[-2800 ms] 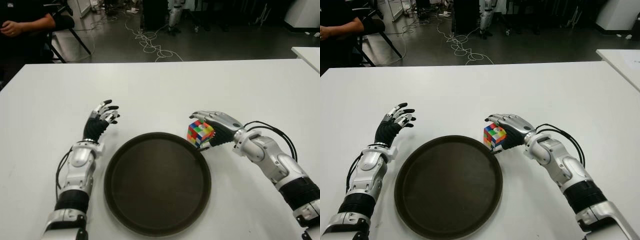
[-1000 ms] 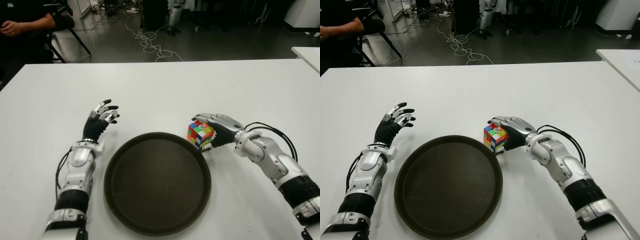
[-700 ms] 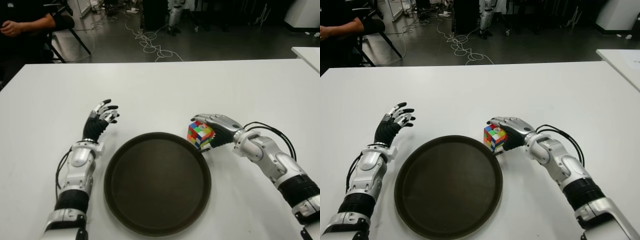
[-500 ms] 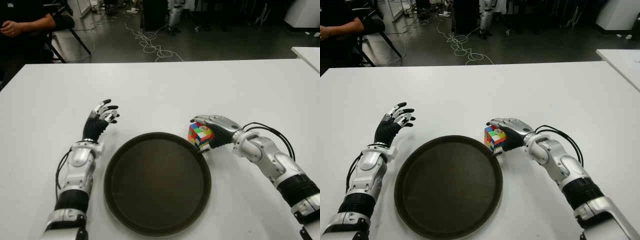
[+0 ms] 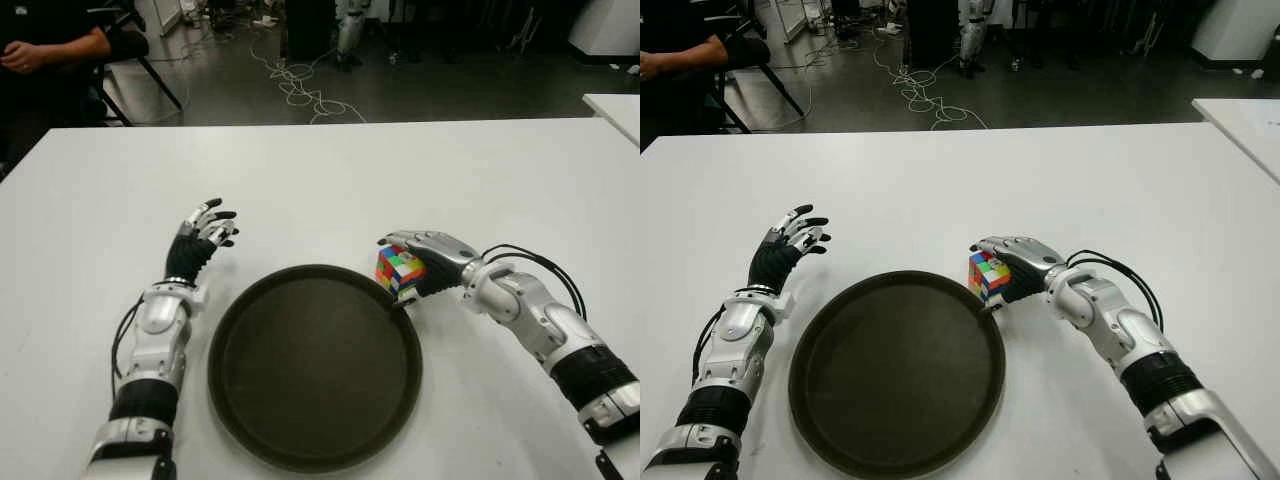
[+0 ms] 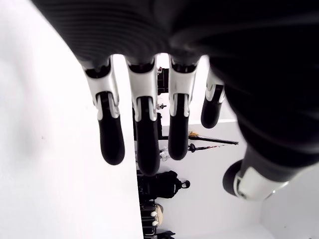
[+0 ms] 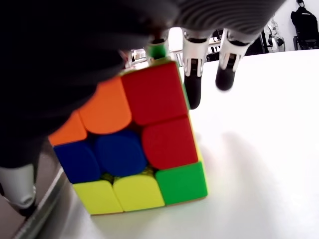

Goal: Pick up the Rubik's Cube and put it in the plate

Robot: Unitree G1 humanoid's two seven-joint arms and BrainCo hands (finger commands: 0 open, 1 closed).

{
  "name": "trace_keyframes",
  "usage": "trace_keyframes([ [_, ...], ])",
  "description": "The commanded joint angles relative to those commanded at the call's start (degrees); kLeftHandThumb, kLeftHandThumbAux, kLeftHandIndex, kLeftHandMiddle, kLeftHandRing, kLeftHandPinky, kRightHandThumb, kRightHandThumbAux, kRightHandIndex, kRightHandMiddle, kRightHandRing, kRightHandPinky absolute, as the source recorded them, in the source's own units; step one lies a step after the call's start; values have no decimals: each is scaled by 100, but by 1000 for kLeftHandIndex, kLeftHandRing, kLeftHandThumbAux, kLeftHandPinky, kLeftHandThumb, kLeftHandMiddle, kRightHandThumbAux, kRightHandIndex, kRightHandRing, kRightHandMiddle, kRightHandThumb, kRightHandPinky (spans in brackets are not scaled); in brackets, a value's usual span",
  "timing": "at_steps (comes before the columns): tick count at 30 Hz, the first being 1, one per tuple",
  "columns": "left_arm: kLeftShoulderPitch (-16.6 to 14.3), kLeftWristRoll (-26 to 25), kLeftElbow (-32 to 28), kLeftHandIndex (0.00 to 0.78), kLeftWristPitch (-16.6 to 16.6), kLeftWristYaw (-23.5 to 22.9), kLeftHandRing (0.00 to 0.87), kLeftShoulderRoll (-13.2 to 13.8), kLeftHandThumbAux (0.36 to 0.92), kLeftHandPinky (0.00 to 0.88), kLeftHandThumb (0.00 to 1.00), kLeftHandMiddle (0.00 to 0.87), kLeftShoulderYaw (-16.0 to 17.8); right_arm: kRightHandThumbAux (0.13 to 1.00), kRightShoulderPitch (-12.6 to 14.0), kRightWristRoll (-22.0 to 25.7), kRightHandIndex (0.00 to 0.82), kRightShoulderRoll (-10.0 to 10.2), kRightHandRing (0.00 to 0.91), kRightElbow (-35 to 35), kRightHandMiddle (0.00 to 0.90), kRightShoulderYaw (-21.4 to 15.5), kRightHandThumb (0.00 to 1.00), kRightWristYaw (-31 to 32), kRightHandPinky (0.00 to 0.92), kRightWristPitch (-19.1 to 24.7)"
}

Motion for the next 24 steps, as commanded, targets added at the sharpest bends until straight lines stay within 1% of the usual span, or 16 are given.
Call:
trace_keyframes([
  [13, 19, 38, -57, 172, 24, 29, 348, 5, 630, 386, 622, 296, -19, 604, -46, 23, 139, 54, 169, 213, 171, 21, 0, -248, 152, -120],
  [17, 16, 42, -56, 173, 39, 33, 350, 13, 633, 390, 615, 296, -18, 621, -50, 30, 142, 72, 171, 252, 174, 19, 0, -294, 156, -125],
  [24, 1, 46, -4, 173, 12, 34, 354, 18, 631, 399, 612, 295, -11, 616, -85, 28, 148, 106, 184, 379, 182, 31, 0, -360, 173, -160],
])
